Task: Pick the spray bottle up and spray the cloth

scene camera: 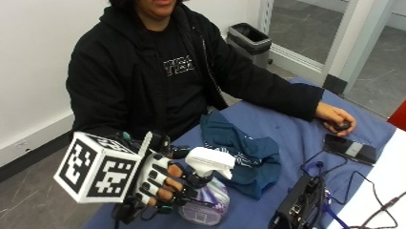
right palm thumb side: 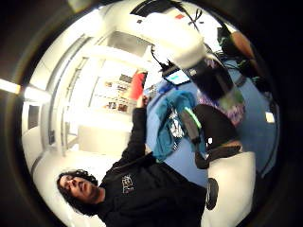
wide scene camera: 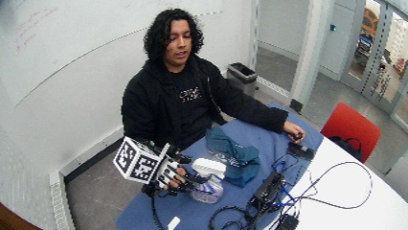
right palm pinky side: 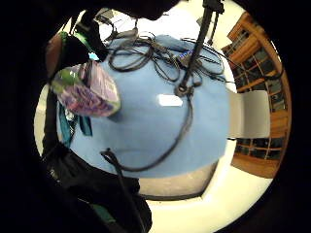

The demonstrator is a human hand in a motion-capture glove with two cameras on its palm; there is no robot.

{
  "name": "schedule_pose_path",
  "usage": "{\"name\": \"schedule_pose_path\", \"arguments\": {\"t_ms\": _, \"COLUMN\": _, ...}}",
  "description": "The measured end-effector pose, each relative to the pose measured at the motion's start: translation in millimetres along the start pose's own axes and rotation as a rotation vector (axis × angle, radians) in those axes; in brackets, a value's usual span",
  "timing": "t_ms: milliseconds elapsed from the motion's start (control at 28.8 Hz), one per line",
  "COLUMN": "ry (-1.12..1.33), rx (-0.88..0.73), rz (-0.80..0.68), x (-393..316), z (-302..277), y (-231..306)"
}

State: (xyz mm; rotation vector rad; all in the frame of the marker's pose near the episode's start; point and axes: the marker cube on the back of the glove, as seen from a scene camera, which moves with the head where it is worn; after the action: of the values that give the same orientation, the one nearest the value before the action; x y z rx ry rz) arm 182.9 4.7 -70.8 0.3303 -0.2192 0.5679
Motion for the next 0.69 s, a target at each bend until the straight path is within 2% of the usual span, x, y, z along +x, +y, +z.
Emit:
{"name": "schedule_pose_path", "arguments": {"t_ms": 208, "ry": -0.327, "rx": 0.024, "rz": -0.063, "x": -3, "z": 17, "y": -26}}
{"name": "schedule_pose_path", "arguments": {"t_ms": 416, "ry": -0.692, "rx": -0.023, "rz": -0.054, "x": -7, "z": 36, "y": -37}}
{"name": "schedule_pose_path", "arguments": {"t_ms": 694, "ry": -0.837, "rx": 0.03, "rz": -0.013, "x": -12, "z": 51, "y": -60}}
